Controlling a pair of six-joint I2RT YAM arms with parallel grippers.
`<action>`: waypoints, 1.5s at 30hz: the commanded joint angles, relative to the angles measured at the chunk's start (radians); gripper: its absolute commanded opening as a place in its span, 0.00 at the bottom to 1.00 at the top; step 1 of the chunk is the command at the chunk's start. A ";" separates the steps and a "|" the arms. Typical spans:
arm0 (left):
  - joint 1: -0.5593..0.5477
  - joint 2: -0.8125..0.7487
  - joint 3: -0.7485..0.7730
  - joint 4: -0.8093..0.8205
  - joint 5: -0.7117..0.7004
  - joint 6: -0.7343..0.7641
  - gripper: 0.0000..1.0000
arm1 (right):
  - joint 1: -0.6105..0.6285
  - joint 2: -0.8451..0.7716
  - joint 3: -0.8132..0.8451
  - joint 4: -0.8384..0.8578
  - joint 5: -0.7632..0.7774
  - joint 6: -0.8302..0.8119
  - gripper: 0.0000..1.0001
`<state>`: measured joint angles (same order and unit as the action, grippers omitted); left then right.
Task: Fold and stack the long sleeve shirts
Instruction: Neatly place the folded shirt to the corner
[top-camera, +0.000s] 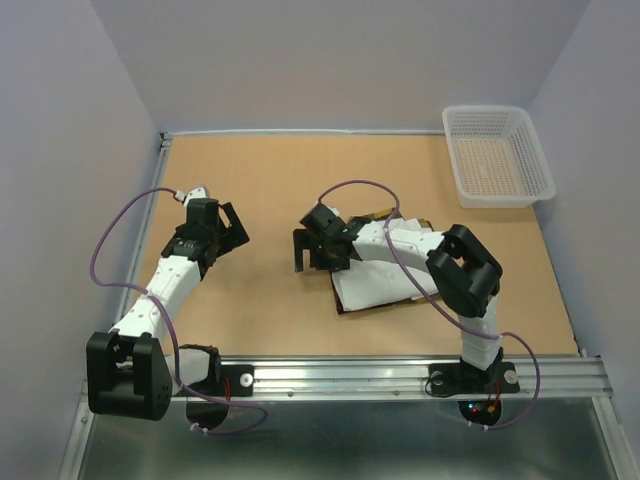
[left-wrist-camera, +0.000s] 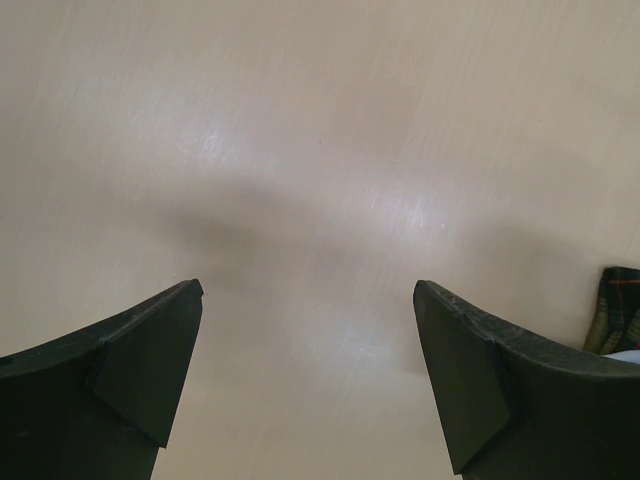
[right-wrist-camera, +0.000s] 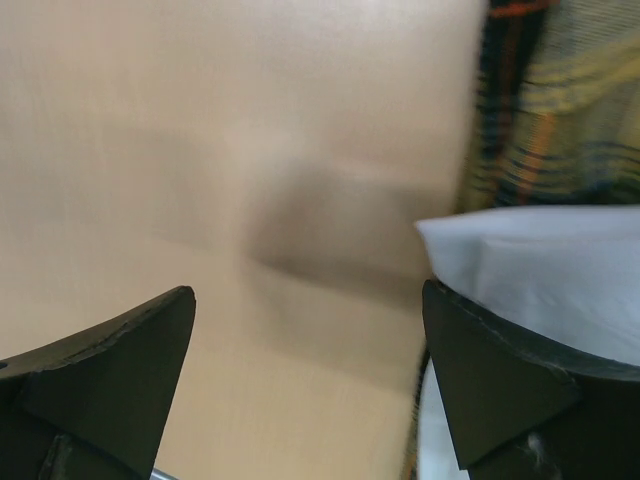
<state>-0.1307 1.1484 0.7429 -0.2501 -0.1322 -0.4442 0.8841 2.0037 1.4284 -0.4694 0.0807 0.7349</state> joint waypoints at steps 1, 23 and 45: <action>0.006 -0.024 -0.008 0.032 0.008 0.016 0.99 | -0.057 -0.094 -0.158 -0.018 0.076 0.003 1.00; 0.008 -0.055 -0.022 0.054 0.089 0.013 0.99 | -0.611 -0.462 -0.513 -0.115 0.270 -0.296 1.00; 0.008 -0.467 0.346 -0.337 0.000 -0.028 0.99 | -0.798 -1.108 -0.192 -0.342 0.128 -0.377 1.00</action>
<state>-0.1287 0.7948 0.9520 -0.4545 -0.0601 -0.4534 0.0807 1.0103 1.1374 -0.7021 0.1829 0.3801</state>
